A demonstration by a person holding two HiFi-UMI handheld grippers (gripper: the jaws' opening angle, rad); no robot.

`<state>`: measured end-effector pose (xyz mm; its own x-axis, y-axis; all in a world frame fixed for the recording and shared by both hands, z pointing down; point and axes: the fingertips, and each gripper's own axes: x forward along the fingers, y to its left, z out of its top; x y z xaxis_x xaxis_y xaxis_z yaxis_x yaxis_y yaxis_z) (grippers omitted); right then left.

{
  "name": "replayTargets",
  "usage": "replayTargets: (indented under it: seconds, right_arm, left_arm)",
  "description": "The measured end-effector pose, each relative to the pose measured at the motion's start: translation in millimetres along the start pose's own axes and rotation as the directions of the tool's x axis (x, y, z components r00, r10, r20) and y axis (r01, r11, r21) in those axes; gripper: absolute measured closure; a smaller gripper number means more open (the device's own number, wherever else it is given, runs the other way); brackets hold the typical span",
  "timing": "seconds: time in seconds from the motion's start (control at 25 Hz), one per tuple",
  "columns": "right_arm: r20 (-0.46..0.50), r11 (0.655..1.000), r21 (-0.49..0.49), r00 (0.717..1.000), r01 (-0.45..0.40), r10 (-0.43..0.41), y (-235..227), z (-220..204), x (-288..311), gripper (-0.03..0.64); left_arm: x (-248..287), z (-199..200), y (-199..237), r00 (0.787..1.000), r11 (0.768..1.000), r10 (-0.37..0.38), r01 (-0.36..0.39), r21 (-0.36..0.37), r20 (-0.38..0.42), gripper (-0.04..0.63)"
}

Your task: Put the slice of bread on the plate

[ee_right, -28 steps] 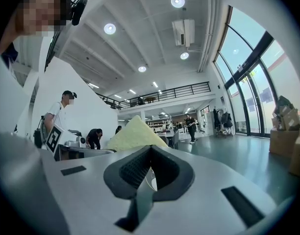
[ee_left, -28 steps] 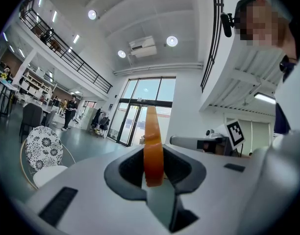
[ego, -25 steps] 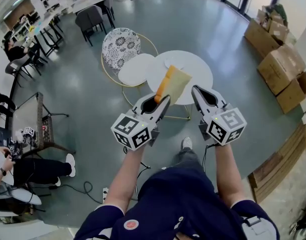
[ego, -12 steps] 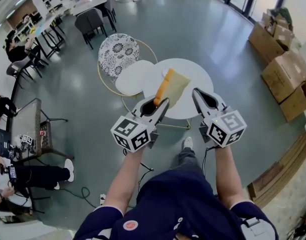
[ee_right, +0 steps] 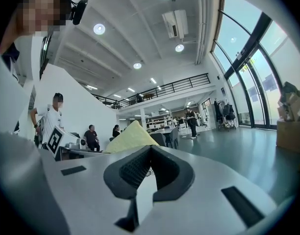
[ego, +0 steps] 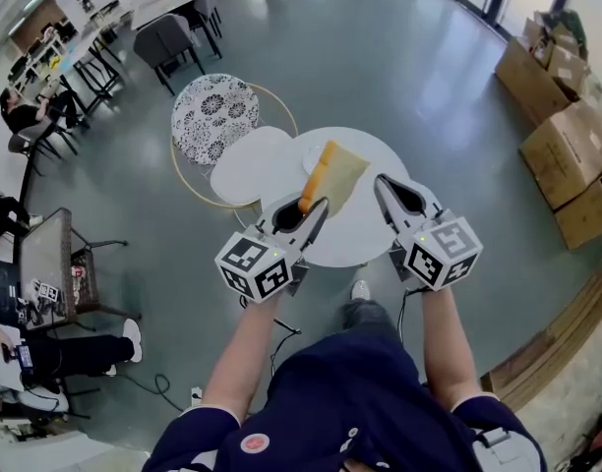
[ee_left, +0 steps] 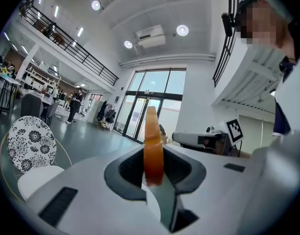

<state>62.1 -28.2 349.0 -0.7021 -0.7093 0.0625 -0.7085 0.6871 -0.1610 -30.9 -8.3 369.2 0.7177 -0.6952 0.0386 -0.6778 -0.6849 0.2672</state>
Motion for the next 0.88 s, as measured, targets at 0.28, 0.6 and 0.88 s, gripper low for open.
replayTargets:
  seconds: [0.28,0.6,0.88]
  right_arm:
    - [-0.053,0.998,0.002,0.996,-0.065,0.065,-65.7,-3.3,29.2,0.611]
    - [-0.095,0.990,0.047,0.986,-0.134,0.138,-124.8,-9.3,62.1,0.612]
    - [-0.089,0.985,0.077,0.983,-0.154,0.161,-146.6,-14.0,90.9,0.611]
  left_arm:
    - [63.8,0.3,28.3,0.998,0.998,0.058,-0.059,-0.024,-0.035,0.503]
    - [116.8,3.6,60.6,0.986,0.989,0.141,-0.144,-0.029,-0.084,0.503]
    - [133.9,-3.2,89.0,0.977,0.983,0.174,-0.181,-0.042,-0.120,0.503]
